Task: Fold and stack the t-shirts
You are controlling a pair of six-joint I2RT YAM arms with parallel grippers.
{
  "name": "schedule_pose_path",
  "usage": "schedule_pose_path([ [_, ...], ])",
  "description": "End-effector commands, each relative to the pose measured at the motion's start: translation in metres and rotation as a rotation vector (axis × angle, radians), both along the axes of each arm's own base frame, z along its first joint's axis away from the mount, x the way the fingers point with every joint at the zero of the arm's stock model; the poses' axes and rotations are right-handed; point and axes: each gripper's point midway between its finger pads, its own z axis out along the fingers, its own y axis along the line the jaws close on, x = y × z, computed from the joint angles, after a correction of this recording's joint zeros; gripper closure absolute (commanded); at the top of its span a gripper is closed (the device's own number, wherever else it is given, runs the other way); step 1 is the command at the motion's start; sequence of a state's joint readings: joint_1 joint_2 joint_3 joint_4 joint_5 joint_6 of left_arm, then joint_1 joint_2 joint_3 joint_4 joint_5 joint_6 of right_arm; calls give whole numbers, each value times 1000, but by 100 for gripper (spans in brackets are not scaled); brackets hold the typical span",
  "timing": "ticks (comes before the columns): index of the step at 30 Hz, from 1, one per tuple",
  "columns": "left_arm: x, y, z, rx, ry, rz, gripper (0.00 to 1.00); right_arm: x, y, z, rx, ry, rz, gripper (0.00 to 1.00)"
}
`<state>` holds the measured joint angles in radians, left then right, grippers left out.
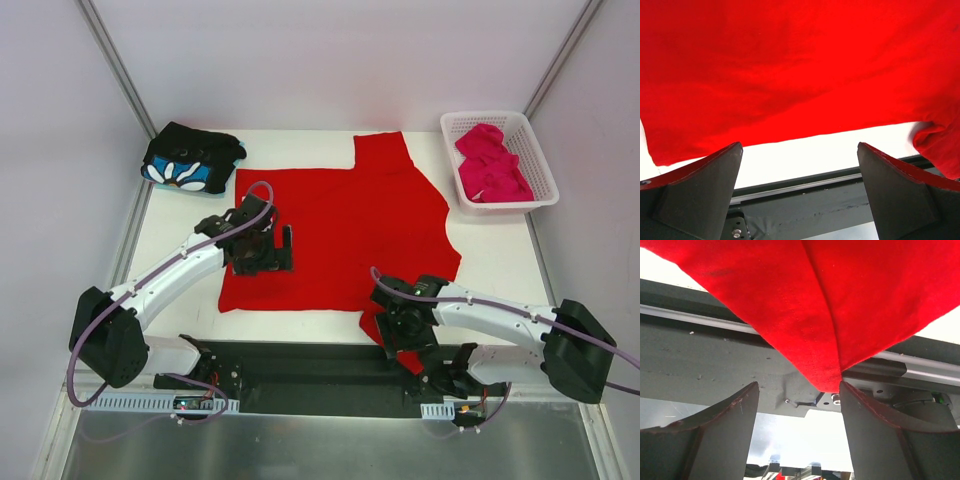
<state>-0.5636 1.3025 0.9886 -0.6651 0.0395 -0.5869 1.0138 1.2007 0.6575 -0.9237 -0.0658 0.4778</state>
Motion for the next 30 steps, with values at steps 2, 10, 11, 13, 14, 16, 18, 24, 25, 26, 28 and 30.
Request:
schedule_pose_path([
  [2, 3, 0, 10, 7, -21, 9, 1, 18, 19, 13, 39, -60, 68, 31],
  [10, 3, 0, 10, 11, -20, 8, 1, 48, 49, 12, 30, -79, 167, 31],
  [11, 3, 0, 12, 10, -25, 8, 1, 53, 53, 11, 39, -85, 161, 32],
  [13, 2, 3, 11, 20, -22, 8, 1, 58, 55, 10, 44, -87, 168, 32],
  [14, 2, 3, 12, 21, -23, 10, 1, 62, 55, 10, 47, -88, 164, 32],
  [16, 1, 4, 11, 25, -18, 7, 1, 69, 52, 8, 31, -97, 173, 32],
  [18, 1, 3, 9, 30, -11, 7, 1, 75, 48, 5, 27, -96, 161, 32],
  [24, 3, 0, 4, 34, 11, 4, 1, 90, 38, 2, 38, -95, 150, 30],
  [25, 5, 0, 5, 34, 9, 5, 1, 91, 38, 3, 44, -95, 148, 30],
  [26, 5, -1, 5, 35, 10, 5, 1, 94, 38, 3, 52, -95, 149, 30],
  [28, 7, -1, 6, 34, 9, 3, 1, 95, 40, 3, 59, -89, 152, 30],
  [30, 8, -2, 4, 39, 16, 3, 1, 91, 50, -5, 90, -42, 157, 30],
])
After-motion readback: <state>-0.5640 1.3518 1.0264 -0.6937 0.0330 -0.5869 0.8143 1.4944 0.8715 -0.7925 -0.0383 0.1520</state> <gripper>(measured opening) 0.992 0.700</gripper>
